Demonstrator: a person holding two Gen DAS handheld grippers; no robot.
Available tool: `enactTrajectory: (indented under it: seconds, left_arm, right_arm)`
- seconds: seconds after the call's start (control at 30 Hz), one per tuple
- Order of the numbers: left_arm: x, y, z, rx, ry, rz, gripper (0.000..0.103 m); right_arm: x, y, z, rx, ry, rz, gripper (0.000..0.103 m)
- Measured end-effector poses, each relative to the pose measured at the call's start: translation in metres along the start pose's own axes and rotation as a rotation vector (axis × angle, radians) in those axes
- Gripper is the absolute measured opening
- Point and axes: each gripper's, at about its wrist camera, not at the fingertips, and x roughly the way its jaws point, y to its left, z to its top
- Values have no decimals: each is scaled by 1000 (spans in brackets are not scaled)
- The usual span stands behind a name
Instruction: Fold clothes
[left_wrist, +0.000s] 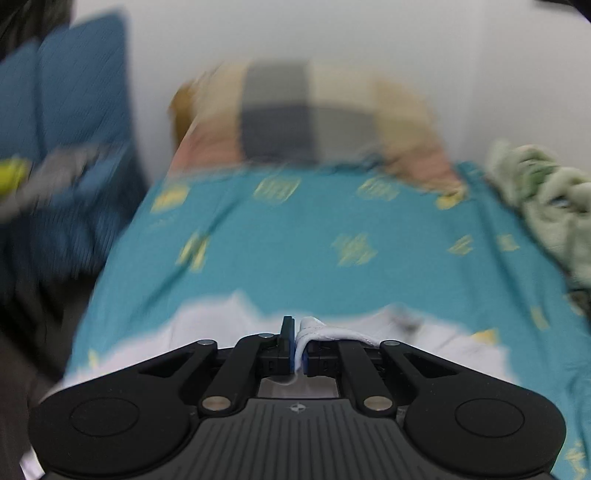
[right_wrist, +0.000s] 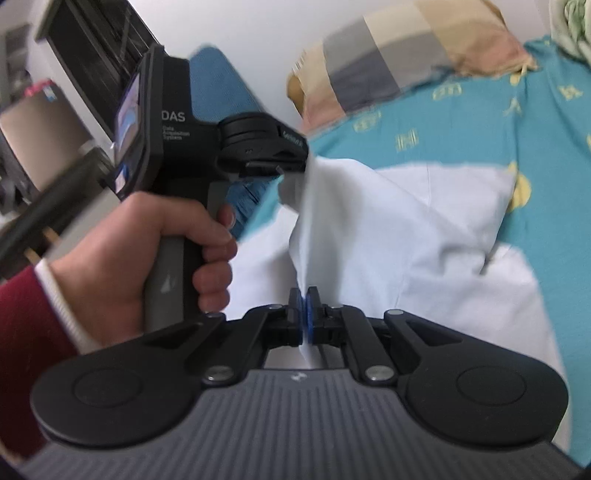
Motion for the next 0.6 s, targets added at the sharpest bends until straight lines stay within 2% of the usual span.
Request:
enactTrajectory:
  seconds: [0.03,0.1,0.13,0.17,0.2,0.23,0.27,0.3,0.43,0.6]
  left_arm:
    - [1,8,-6,-32,15,-9,7]
    - [3,23,-17,-93,42,-24,28]
    - [-4,27,-20,-96,39,-19,36]
    - [-12,31,-23,-99,34,-14,48]
    - [-24,34,-25,-105,23,-11,54]
    - [-37,37,-27,-112,18,-14,56]
    - [-52,39,-30,-122,14,-22,58]
    - [-73,40,-36,-132,3,-33,60]
    - [-165,35,-72,-157,-29,-58,64]
    - [-274,-4,-130,-122,-25,-121,65]
  right_arm:
    - [8,-1,-3,-14,19,-12,8]
    - [15,-3,-5,-41,61,-13,9]
    - [14,-3,-6,-50,81,-7,9]
    - [8,-3,-5,-56,95,0,11]
    - [0,-1,-6,-63,103,7,21]
    - [-10,2,-6,-74,104,15,32]
    - [-24,6,-7,-89,97,25,53]
    - [-39,10,-8,-103,87,31,65]
    - [-113,18,-13,-143,42,5,64]
    - [-206,4,-24,-67,-2,-87,64]
